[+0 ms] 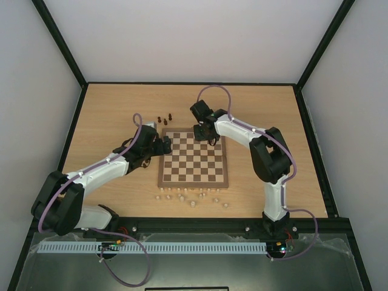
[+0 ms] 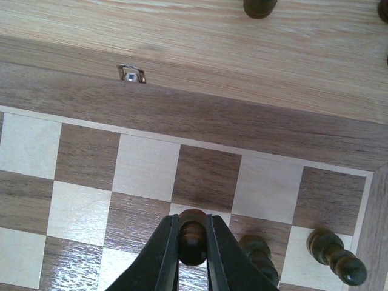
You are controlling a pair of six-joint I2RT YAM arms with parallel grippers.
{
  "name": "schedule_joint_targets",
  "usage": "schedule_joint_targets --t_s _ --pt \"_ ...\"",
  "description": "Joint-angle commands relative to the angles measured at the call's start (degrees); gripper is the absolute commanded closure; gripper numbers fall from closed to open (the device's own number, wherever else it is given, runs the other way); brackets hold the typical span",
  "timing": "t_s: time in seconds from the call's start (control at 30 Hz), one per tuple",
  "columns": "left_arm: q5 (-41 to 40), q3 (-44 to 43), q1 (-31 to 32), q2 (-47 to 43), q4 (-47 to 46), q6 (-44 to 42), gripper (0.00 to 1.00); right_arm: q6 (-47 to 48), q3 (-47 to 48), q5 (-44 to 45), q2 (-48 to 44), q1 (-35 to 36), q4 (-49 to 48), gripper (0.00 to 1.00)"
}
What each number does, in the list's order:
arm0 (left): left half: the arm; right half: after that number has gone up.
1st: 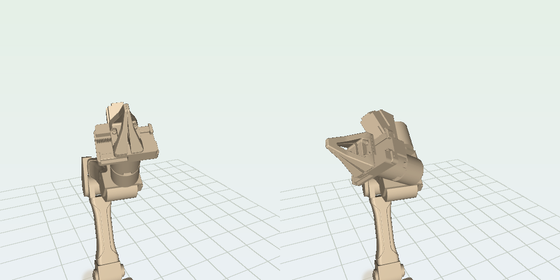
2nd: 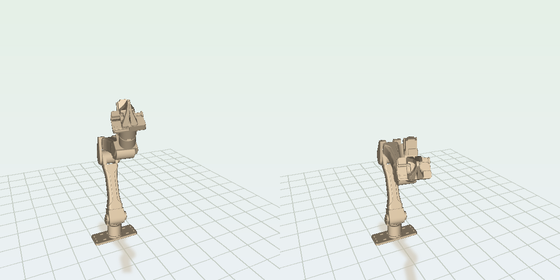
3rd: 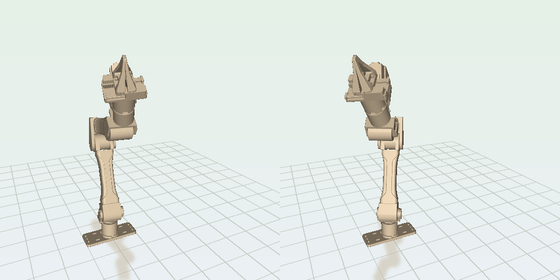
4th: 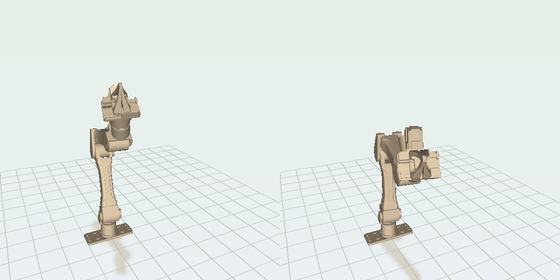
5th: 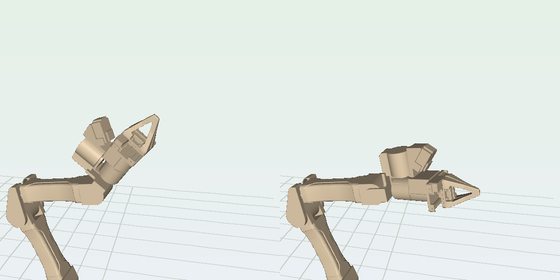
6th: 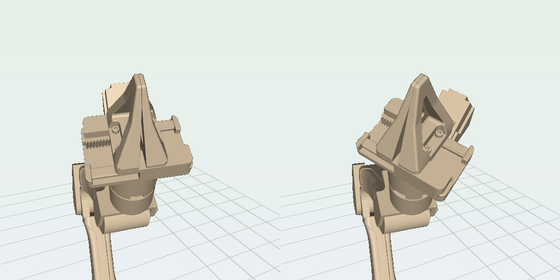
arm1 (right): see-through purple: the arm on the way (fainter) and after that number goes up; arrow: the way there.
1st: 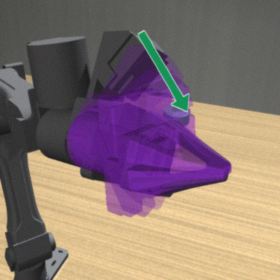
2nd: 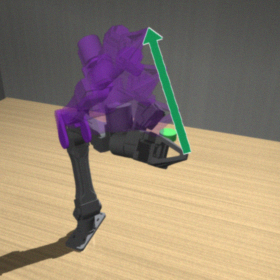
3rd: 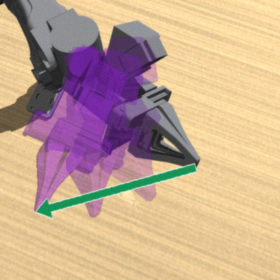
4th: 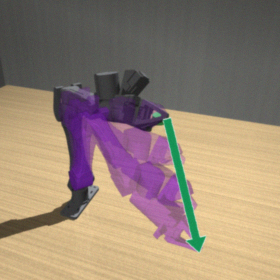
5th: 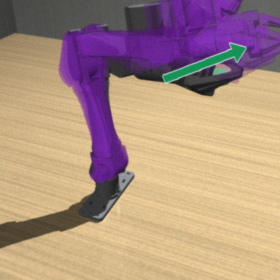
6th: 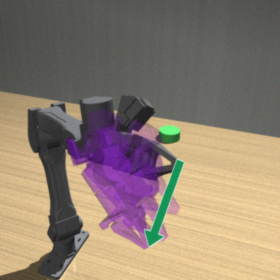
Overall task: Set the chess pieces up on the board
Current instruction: Place the chess piece on the chessboard.
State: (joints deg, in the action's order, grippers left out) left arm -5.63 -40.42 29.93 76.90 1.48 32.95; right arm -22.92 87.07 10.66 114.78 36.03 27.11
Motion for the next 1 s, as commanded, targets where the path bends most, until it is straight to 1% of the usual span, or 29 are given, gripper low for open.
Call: schedule_joint_targets --t_s 0.0,0.43,0.53,0.67,0.73,0.77,0.97 --pt "0.31 0.52 -0.31 -0.23 -1.03 -0.34 0.01 0.50 -0.13 -0.02 1.06 0.36 3.40 0.90" --pt "0.47 0.52 -0.31 0.09 -1.29 -0.26 0.01 0.46 -2.64 -0.44 0.07 0.35 2.98 0.90" --pt "0.49 0.52 -0.34 0.09 -1.29 -0.30 0.01 0.42 -2.79 -0.45 0.08 0.36 2.87 0.85" --pt "0.48 0.54 -0.31 0.11 -1.30 -0.29 0.01 0.50 -3.08 -0.75 -0.32 0.38 2.59 0.83" --pt "0.44 0.53 -0.32 0.09 -1.27 -0.27 0.01 0.50 -3.11 -1.04 -0.71 0.36 2.23 0.78" --pt "0.44 0.54 -0.31 0.09 -1.30 -0.26 0.01 0.50 -3.25 -1.42 -1.03 0.39 1.85 0.77" --pt "0.27 0.57 -0.32 -0.06 -1.13 -0.26 0.01 0.79 -3.71 -2.52 -5.61 0.36 -0.60 0.70"
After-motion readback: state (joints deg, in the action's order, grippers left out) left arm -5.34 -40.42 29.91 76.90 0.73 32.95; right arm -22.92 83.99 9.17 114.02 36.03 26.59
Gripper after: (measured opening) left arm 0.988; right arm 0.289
